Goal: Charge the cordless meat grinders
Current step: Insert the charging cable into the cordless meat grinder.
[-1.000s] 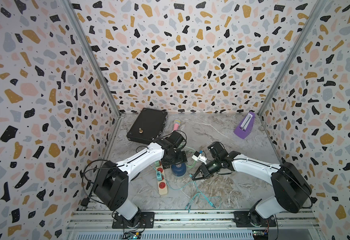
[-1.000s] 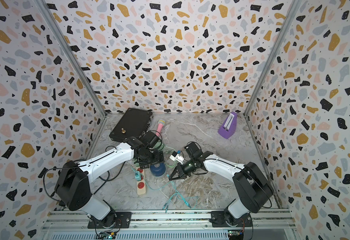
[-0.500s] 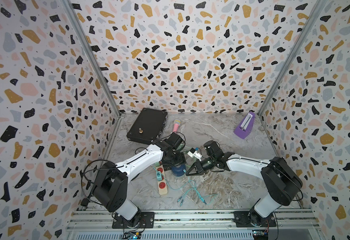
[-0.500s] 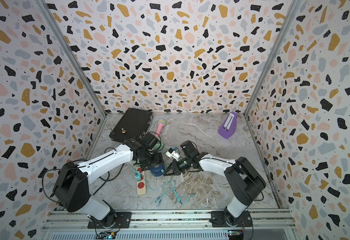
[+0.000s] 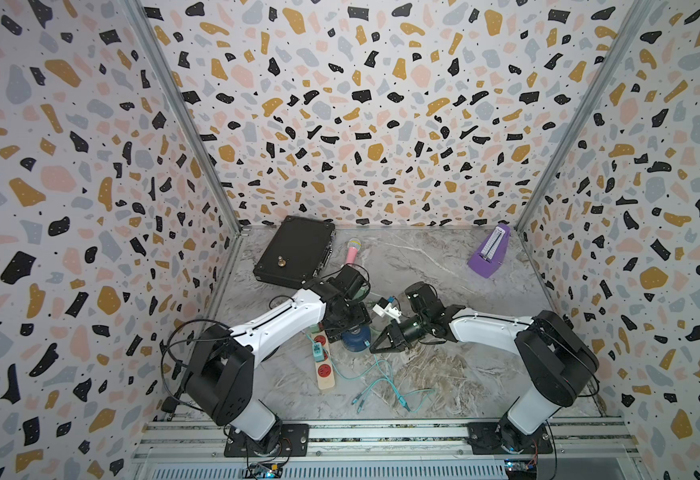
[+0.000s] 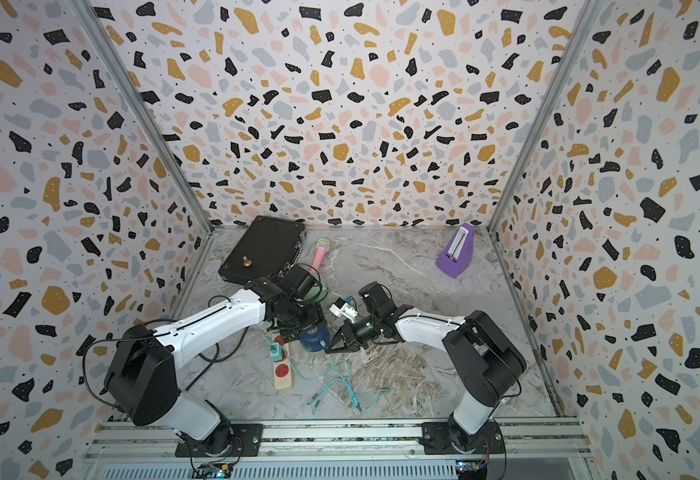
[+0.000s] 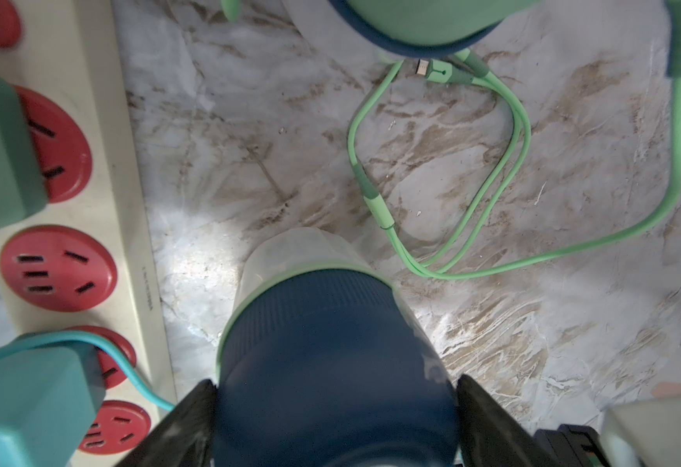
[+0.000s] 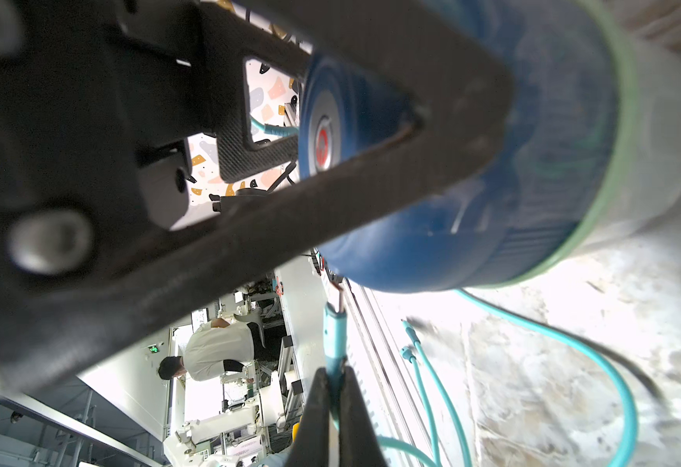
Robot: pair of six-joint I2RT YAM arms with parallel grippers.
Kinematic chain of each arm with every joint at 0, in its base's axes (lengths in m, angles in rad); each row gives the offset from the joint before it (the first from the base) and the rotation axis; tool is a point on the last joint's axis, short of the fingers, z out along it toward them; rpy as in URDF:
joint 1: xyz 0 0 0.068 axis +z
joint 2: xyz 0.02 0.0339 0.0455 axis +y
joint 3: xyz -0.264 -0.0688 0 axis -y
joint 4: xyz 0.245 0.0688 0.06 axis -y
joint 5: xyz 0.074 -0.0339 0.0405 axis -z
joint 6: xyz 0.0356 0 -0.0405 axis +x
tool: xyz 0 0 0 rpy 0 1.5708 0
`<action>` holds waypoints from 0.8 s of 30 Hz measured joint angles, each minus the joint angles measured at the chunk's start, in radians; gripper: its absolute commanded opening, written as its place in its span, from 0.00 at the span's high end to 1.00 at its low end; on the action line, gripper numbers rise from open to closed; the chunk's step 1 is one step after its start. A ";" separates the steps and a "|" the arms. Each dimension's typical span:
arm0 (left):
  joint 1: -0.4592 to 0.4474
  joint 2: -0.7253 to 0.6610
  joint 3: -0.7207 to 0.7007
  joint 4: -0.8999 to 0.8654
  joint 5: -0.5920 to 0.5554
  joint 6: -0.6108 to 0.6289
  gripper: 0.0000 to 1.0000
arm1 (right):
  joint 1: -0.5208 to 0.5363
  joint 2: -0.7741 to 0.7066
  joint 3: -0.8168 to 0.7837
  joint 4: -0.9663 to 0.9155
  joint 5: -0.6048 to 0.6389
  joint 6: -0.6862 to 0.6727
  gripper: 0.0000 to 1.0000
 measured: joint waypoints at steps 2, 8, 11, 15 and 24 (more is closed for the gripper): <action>0.000 -0.001 0.000 0.000 0.000 -0.001 0.38 | 0.000 0.000 0.000 0.000 0.000 -0.002 1.00; 0.000 -0.007 -0.007 0.004 0.000 -0.002 0.40 | 0.000 0.014 0.014 0.000 -0.005 -0.002 1.00; 0.000 -0.010 -0.009 0.007 0.000 -0.006 0.40 | 0.000 0.024 0.023 0.000 -0.008 -0.003 1.00; 0.000 -0.010 -0.009 0.008 0.000 -0.009 0.41 | 0.000 0.038 0.038 -0.005 -0.008 -0.010 1.00; 0.000 -0.017 -0.017 0.014 0.002 -0.014 0.46 | 0.000 0.050 0.054 -0.039 -0.011 -0.029 1.00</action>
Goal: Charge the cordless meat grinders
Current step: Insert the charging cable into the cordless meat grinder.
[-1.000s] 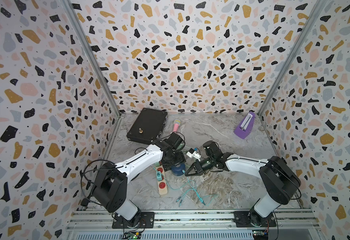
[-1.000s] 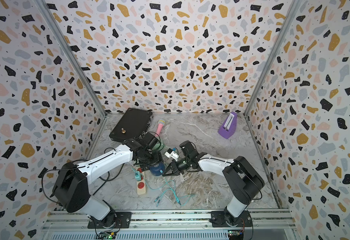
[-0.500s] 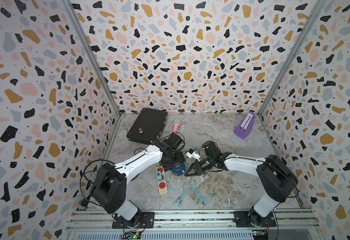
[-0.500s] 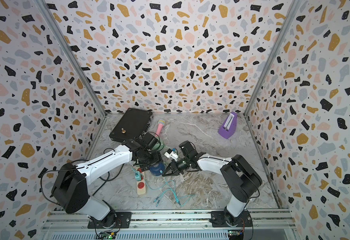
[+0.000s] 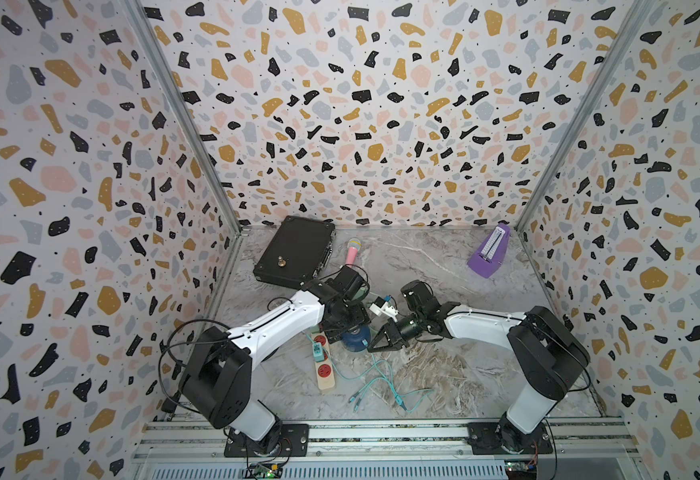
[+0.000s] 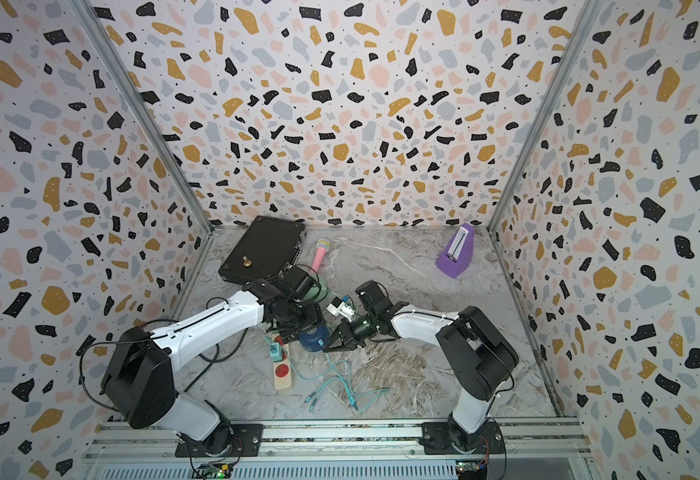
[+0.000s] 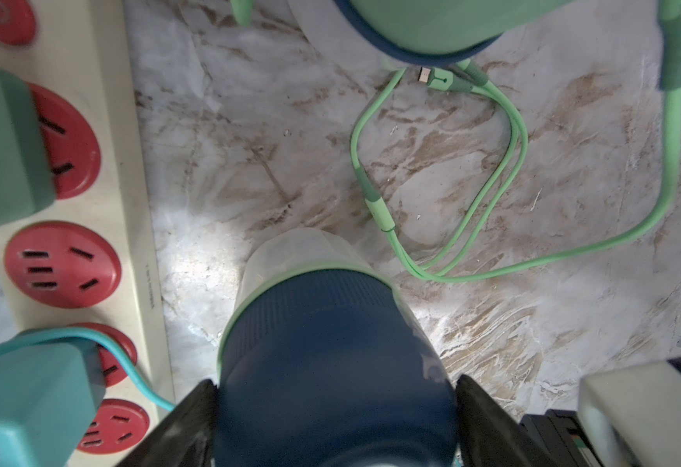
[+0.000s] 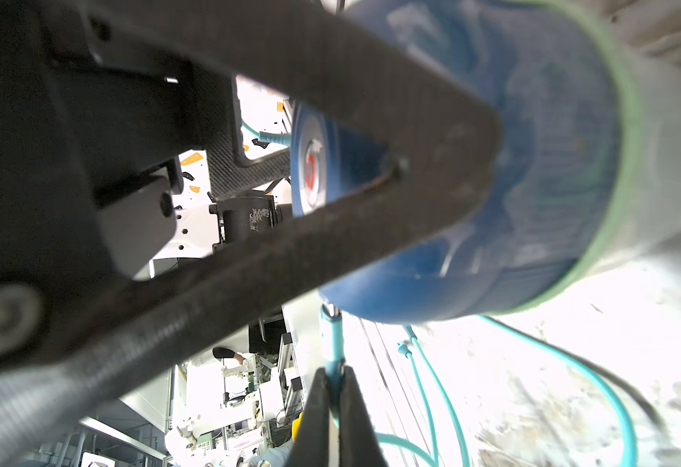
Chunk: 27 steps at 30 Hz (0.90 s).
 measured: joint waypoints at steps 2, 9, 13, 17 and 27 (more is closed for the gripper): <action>0.000 0.000 -0.001 0.002 -0.001 0.003 0.48 | -0.002 0.000 0.008 -0.009 0.000 0.001 1.00; 0.001 -0.018 -0.021 0.020 0.000 0.040 0.51 | -0.016 0.002 0.050 -0.095 -0.004 -0.021 1.00; 0.001 -0.034 -0.039 0.037 -0.002 0.045 0.53 | -0.018 0.021 0.072 -0.126 -0.008 -0.037 1.00; 0.000 -0.051 -0.059 0.055 -0.007 0.019 0.59 | -0.017 0.029 0.074 -0.122 -0.008 -0.030 1.00; 0.000 -0.047 -0.057 0.066 -0.029 -0.024 0.63 | -0.012 0.029 0.075 -0.081 0.010 0.034 1.00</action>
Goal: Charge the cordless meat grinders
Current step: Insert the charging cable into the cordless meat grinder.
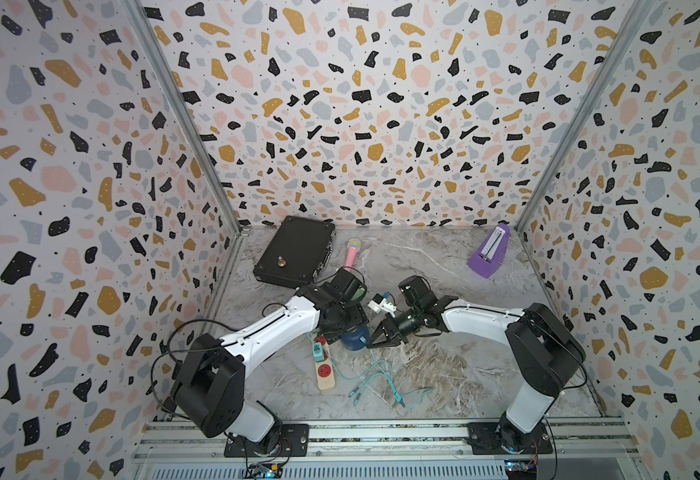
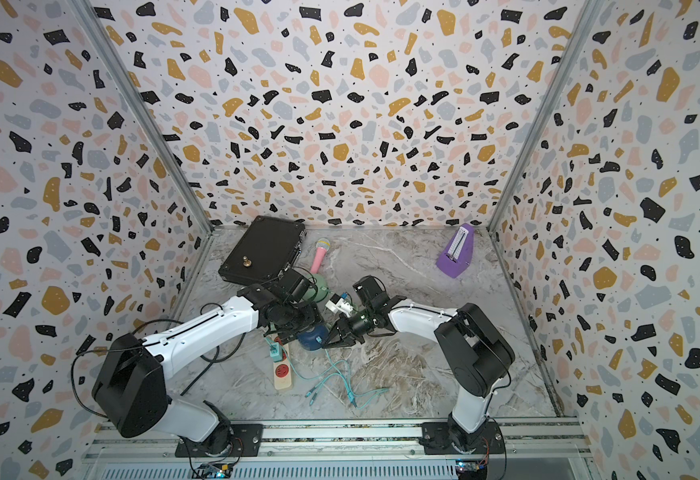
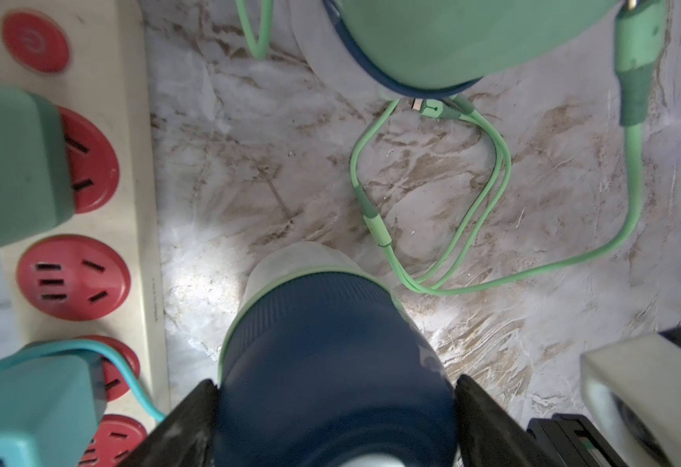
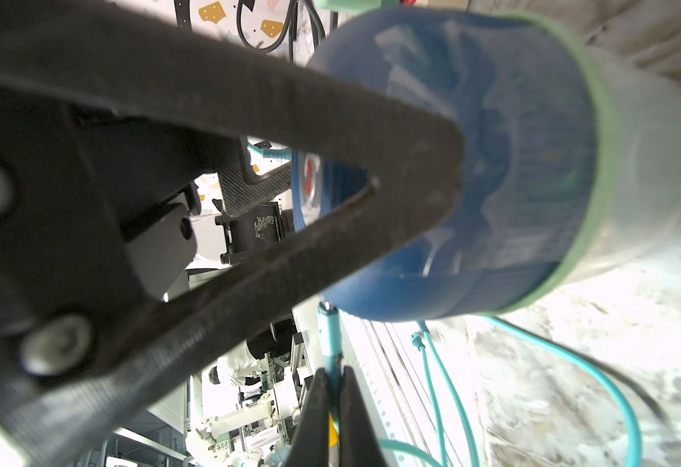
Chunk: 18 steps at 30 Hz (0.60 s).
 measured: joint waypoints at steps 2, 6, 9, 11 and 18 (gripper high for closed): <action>-0.001 0.004 0.004 0.000 -0.002 0.000 0.65 | 0.000 0.001 0.000 0.003 0.003 0.005 1.00; -0.006 0.009 0.010 0.000 -0.013 0.004 0.69 | 0.001 0.007 0.000 0.010 0.004 0.016 1.00; -0.021 0.024 0.026 -0.008 -0.036 0.020 0.70 | 0.001 0.009 0.000 0.010 0.006 0.023 1.00; -0.029 0.029 0.031 -0.010 -0.050 0.031 0.70 | 0.001 0.010 0.000 0.010 0.006 0.025 1.00; -0.035 0.029 0.031 -0.007 -0.067 0.048 0.70 | -0.004 0.011 0.000 0.018 0.005 0.047 1.00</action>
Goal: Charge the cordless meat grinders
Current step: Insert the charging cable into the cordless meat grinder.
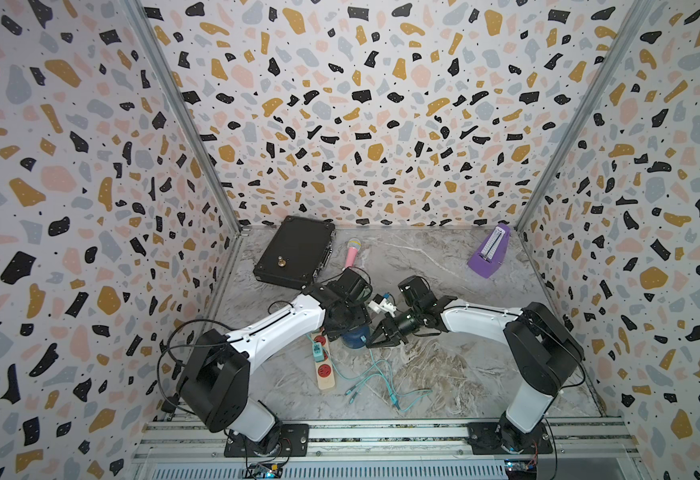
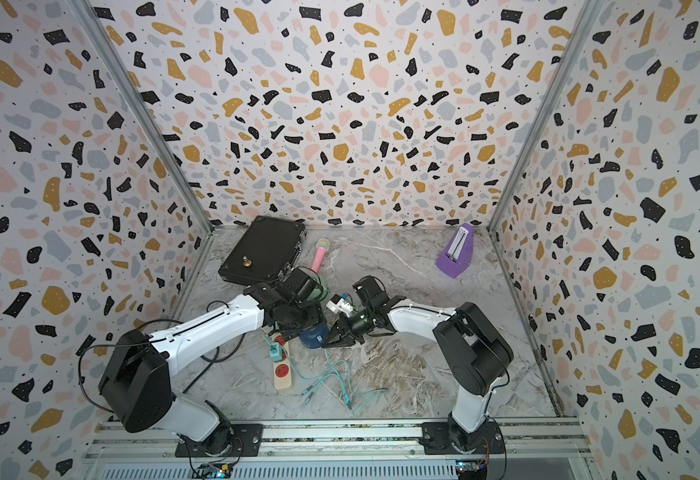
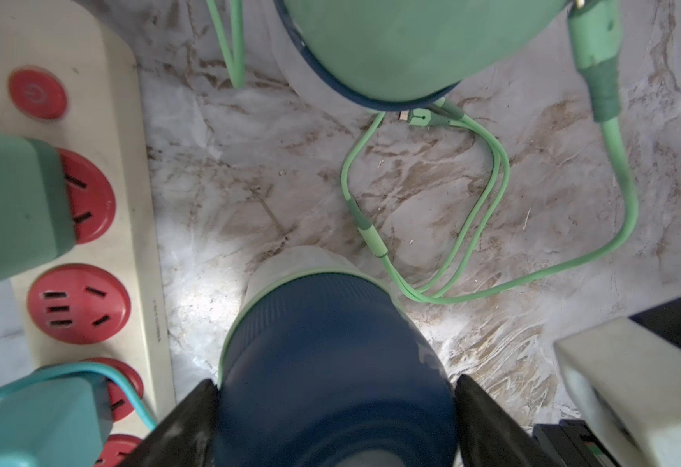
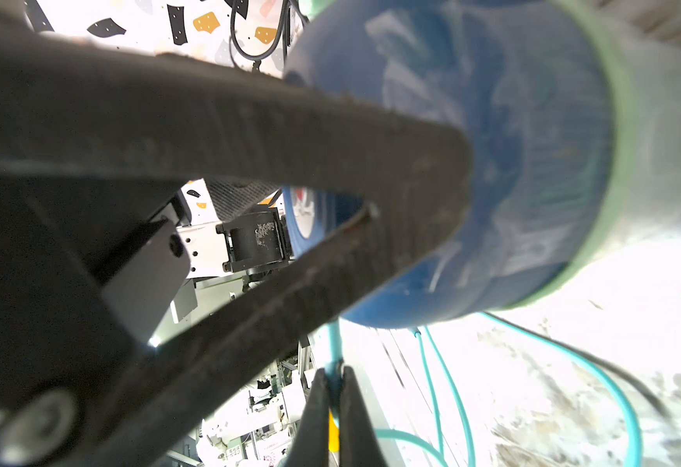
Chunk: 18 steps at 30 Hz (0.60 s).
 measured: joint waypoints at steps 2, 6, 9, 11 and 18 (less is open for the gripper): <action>0.000 0.000 0.000 0.003 -0.005 0.000 0.70 | -0.001 0.002 0.000 0.012 -0.001 0.011 1.00; 0.000 -0.001 0.000 0.004 -0.008 0.000 0.68 | -0.001 0.005 0.000 0.016 -0.002 0.017 1.00; 0.000 -0.003 -0.003 0.006 -0.008 -0.002 0.67 | -0.001 0.005 0.000 0.015 -0.002 0.014 0.99; 0.002 -0.005 -0.005 0.007 -0.008 -0.005 0.65 | -0.001 0.004 0.000 0.010 0.000 0.007 0.93; 0.015 -0.018 -0.010 -0.009 0.027 -0.011 0.52 | -0.019 -0.056 -0.001 -0.063 0.098 -0.068 0.74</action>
